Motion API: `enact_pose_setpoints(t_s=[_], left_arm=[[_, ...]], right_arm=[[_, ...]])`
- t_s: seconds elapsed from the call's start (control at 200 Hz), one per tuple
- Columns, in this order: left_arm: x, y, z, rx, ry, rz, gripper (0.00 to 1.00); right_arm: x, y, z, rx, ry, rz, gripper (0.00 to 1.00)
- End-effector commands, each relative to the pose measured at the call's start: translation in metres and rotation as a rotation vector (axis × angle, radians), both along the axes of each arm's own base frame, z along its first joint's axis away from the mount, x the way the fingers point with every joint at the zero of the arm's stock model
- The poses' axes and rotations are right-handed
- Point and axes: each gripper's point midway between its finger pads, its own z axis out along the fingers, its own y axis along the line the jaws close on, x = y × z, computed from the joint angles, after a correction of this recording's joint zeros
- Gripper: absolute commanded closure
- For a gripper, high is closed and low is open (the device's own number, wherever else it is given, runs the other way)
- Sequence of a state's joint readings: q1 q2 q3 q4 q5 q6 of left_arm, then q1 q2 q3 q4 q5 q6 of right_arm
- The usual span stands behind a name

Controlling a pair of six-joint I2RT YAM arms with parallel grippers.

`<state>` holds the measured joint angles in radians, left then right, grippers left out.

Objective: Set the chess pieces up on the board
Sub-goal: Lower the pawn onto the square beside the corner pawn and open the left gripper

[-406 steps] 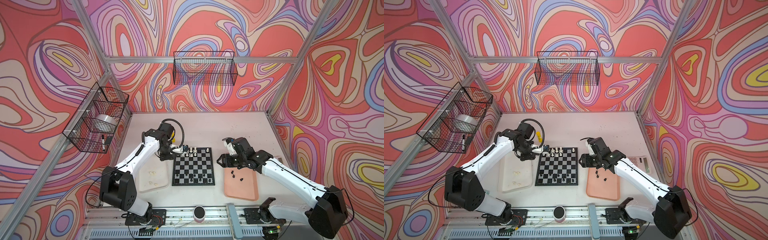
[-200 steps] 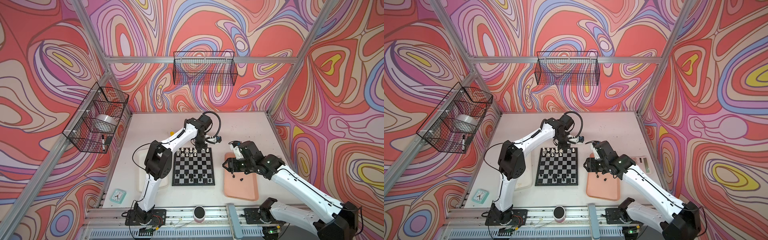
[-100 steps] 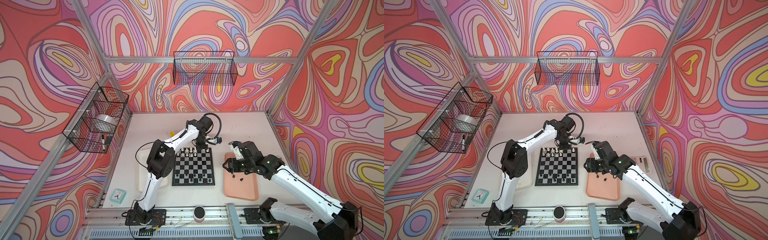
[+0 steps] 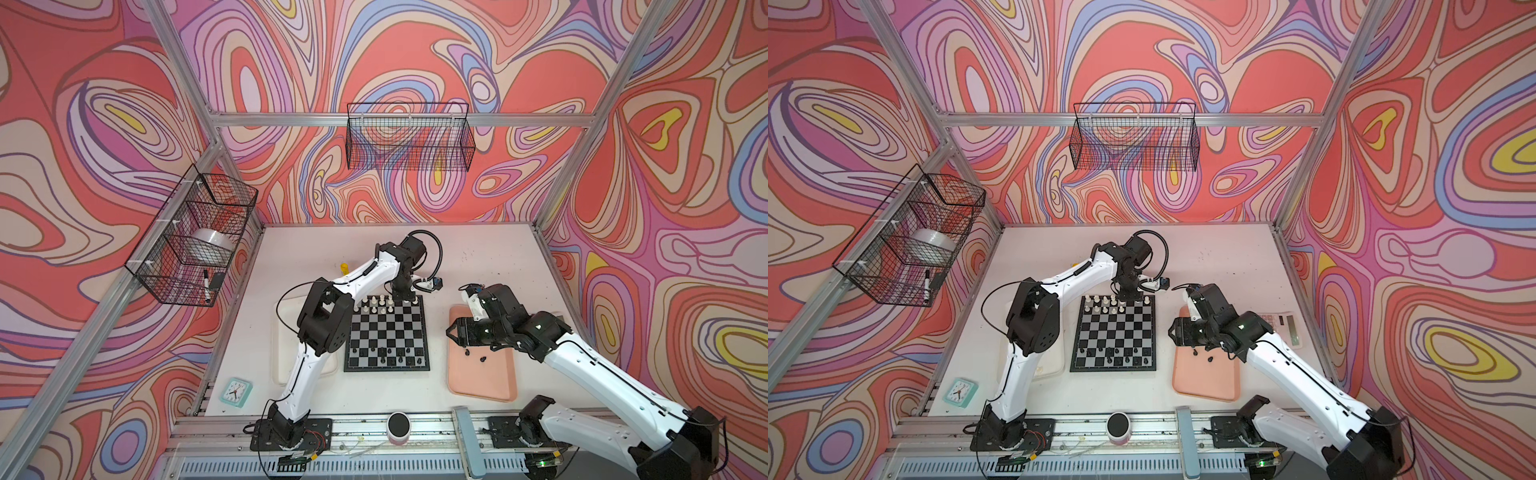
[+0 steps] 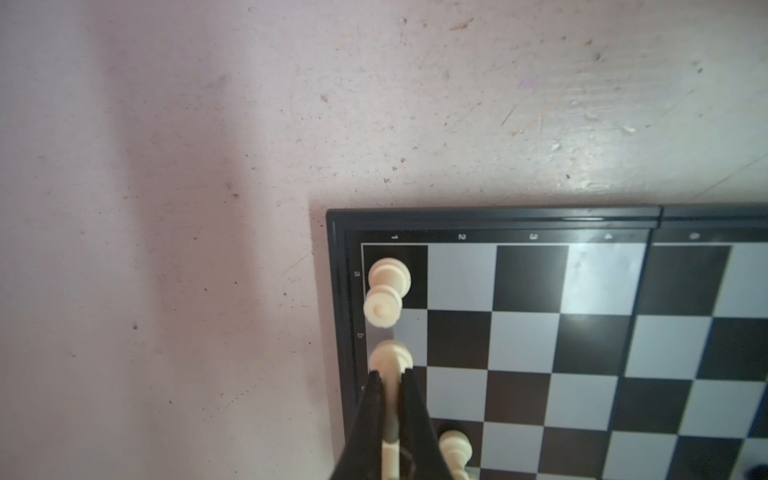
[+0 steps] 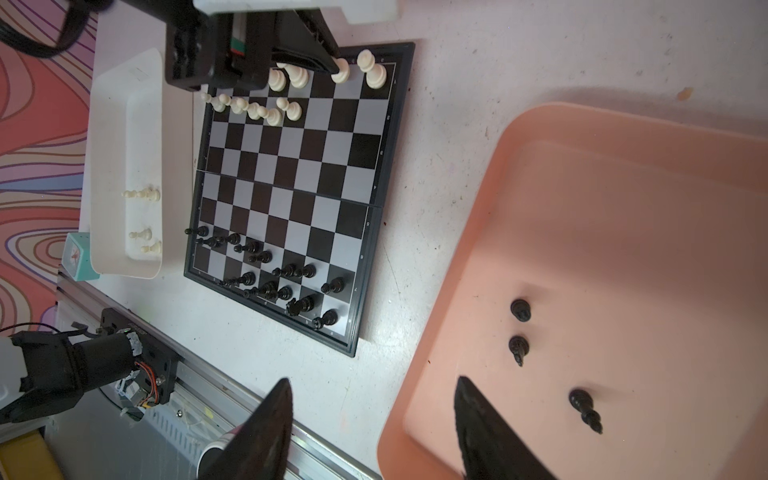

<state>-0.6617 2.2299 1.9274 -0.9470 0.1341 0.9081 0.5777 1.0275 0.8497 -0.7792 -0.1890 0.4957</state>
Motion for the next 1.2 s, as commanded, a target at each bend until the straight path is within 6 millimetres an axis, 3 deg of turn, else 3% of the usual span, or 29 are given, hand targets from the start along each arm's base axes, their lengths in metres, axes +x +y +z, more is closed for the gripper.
enact_pose_setpoints(t_s=[0.0, 0.476, 1.197], left_arm=[[-0.005, 0.001, -0.015, 0.025, 0.021, -0.007, 0.95], [-0.005, 0.000, -0.020, 0.032, 0.024, -0.016, 0.92], [-0.006, -0.005, -0.008, 0.011, 0.017, -0.016, 0.65]], right_arm=[[-0.003, -0.003, -0.002, -0.006, -0.001, -0.008, 0.37], [-0.003, -0.003, -0.005, -0.006, 0.001, -0.013, 0.36], [-0.003, -0.003, -0.007, -0.006, 0.003, -0.011, 0.36]])
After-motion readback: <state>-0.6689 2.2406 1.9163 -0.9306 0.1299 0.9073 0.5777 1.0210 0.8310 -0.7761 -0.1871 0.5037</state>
